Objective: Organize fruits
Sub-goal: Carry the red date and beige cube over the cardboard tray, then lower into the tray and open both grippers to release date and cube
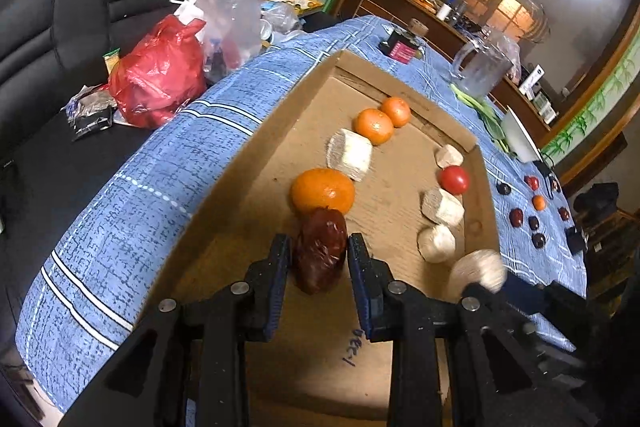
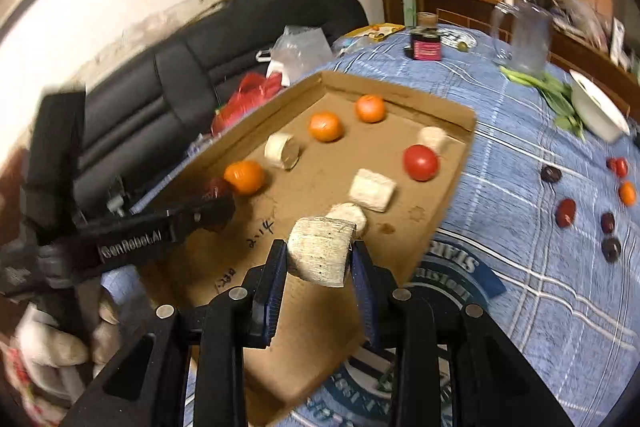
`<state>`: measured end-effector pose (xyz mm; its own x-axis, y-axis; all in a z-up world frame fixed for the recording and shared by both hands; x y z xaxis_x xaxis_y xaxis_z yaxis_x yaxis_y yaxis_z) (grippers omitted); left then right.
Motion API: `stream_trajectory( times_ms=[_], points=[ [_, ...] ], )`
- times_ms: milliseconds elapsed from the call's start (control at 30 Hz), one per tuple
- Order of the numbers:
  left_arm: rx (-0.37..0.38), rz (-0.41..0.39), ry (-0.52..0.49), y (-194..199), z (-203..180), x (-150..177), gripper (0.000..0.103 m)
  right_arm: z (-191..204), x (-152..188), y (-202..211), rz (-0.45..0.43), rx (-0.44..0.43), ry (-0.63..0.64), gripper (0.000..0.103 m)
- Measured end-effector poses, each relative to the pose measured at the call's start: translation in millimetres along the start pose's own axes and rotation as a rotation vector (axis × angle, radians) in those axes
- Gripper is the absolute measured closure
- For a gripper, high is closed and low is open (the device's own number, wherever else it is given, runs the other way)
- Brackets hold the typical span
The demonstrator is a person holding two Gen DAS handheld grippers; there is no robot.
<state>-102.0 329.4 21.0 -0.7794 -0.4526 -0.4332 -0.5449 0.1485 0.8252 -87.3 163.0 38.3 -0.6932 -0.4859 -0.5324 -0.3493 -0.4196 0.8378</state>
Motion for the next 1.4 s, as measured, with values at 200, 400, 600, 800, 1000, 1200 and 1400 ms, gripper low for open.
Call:
stream_trajectory(
  times_ms=[200,400,600,800,1000,1200,1400],
  points=[
    [0.028,-0.014,0.010,2,2,0,0.067,2,-2,-25,0.041,0.027,0.025,0.067],
    [0.065,-0.022,0.002,9,-3,3,0.055,10,-3,-27,0.031,0.078,0.068,0.066],
    [0.091,-0.049,0.020,25,-2,5,0.048,19,-1,-8,-0.024,0.094,0.096,0.051],
    [0.087,-0.092,0.025,45,-6,9,0.041,13,16,27,-0.116,0.095,0.037,0.040],
    [0.029,-0.132,-0.076,61,-41,24,0.021,-18,44,63,-0.195,0.132,-0.119,0.039],
    [0.030,-0.134,-0.237,69,-94,53,0.019,-59,74,95,-0.245,0.169,-0.293,0.036],
    [-0.139,-0.247,-0.377,87,-137,81,0.019,-83,105,127,-0.303,0.197,-0.402,0.031]
  ],
)
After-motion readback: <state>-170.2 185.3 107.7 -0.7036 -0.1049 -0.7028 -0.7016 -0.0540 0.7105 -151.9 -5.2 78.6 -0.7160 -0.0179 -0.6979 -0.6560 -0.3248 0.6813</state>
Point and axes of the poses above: each gripper's, at about its wrist camera, not at the fingertips, and y roughly against the way its jaws point, z to its left, x to its underside, the point moved 1 cm from there along -y, roughly the way its jaws point, and after that the axes turned 8 degrees about z, right-handed, at the moved point
